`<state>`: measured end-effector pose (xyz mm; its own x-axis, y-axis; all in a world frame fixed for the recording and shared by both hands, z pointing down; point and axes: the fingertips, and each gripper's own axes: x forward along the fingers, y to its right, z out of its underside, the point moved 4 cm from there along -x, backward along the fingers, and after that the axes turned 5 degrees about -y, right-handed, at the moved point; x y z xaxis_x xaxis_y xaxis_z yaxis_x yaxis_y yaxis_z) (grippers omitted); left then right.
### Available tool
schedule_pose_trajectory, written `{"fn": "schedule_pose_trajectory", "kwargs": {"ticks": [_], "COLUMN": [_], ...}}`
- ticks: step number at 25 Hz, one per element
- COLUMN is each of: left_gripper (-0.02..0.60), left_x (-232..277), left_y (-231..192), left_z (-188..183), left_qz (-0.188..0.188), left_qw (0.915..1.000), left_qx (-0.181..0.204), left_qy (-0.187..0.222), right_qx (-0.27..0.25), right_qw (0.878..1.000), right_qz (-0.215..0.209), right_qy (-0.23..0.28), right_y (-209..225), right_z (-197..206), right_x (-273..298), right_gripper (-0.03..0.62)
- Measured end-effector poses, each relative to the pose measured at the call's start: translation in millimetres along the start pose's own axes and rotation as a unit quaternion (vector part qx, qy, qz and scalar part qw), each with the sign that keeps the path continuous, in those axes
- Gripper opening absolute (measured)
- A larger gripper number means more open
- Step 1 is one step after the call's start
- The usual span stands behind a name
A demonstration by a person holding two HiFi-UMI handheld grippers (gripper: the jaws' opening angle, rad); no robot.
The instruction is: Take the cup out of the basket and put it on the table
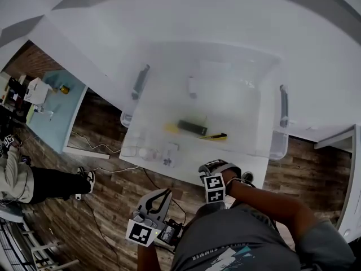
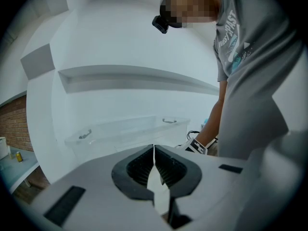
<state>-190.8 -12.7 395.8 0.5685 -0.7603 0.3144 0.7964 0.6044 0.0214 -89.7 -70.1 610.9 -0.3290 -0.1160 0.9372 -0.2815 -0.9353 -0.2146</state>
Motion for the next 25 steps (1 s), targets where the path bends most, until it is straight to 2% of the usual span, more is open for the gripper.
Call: {"fn": "schedule_pose_trajectory", "kwargs": {"ticks": [3,5,7,8,9,11,12,16,18,25], "left_gripper": [0.015,0.015,0.015,0.015,0.015,0.015,0.015,0.015,0.015,0.015], "left_x": [1,0,-1,-2,-3,-3,-2,4,8,10], "left_y": [3,3,1,0,-1,-2,-1,10,15,28], "left_z": [-3,-6,-10,-13,-16,-21,-22,-16,-22,-43], "left_qz": [0.003,-0.001,-0.007,-0.01,-0.013,-0.014,-0.01,0.025,0.031,0.019], "left_qw": [1.0,1.0,0.9999,0.9998,0.9996,0.9992,0.9991,0.9988,0.9985,0.9974], "left_qx": [0.003,0.003,0.003,0.002,0.002,0.005,0.01,0.043,0.045,0.06], "left_qy": [0.001,0.004,0.012,0.017,0.023,0.038,0.04,-0.004,0.004,0.035], "right_qx": [0.017,0.055,0.104,0.125,0.141,0.161,0.168,0.19,0.187,0.148], "right_qw": [0.999,0.995,0.984,0.976,0.968,0.955,0.95,0.935,0.931,0.929], "right_qz": [0.014,0.022,0.035,0.043,0.054,0.076,0.087,0.124,0.137,0.153], "right_qy": [0.038,0.084,0.143,0.173,0.199,0.236,0.247,0.272,0.283,0.301], "right_y": [6,13,23,28,33,42,44,42,41,39], "right_z": [-8,-13,-16,-17,-18,-19,-18,-12,-12,-18], "right_x": [-21,-44,-74,-91,-109,-140,-154,-199,-215,-254], "right_gripper": [0.108,0.108,0.107,0.087,0.021,0.012,0.012,0.012,0.012,0.012]}}
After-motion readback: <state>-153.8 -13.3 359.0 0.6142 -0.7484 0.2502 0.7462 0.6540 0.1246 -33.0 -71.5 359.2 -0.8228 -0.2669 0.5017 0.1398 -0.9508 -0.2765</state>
